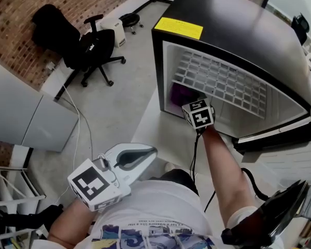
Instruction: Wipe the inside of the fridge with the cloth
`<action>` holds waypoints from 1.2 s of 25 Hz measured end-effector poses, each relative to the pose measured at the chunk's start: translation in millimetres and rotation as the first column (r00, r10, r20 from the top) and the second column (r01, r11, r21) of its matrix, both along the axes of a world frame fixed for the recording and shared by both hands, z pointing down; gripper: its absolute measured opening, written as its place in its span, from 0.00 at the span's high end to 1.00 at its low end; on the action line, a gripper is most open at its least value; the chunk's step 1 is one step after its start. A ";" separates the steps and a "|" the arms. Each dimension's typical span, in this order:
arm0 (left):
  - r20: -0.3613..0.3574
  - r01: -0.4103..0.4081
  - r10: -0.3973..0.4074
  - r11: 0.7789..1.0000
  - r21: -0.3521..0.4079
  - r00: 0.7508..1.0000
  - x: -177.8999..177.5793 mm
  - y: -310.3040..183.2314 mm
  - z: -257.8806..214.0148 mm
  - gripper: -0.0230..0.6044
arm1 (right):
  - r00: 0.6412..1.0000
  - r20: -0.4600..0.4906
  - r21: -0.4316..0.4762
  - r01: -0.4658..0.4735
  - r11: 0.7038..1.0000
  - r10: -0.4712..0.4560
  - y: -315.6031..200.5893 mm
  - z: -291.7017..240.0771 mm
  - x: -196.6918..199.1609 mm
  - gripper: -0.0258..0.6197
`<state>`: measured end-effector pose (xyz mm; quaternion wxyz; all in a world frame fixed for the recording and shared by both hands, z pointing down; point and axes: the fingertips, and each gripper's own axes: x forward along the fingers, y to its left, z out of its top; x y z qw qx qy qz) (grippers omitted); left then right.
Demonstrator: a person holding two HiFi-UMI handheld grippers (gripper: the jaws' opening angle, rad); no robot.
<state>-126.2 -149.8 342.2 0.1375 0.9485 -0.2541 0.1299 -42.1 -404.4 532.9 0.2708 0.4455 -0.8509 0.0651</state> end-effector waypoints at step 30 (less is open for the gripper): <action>0.032 -0.044 0.045 0.998 -0.039 0.998 -0.2 -6.1 7.0 0.95 | 0.848 0.072 0.197 -0.528 0.826 0.524 -41.1 -29.0 125.3 0.87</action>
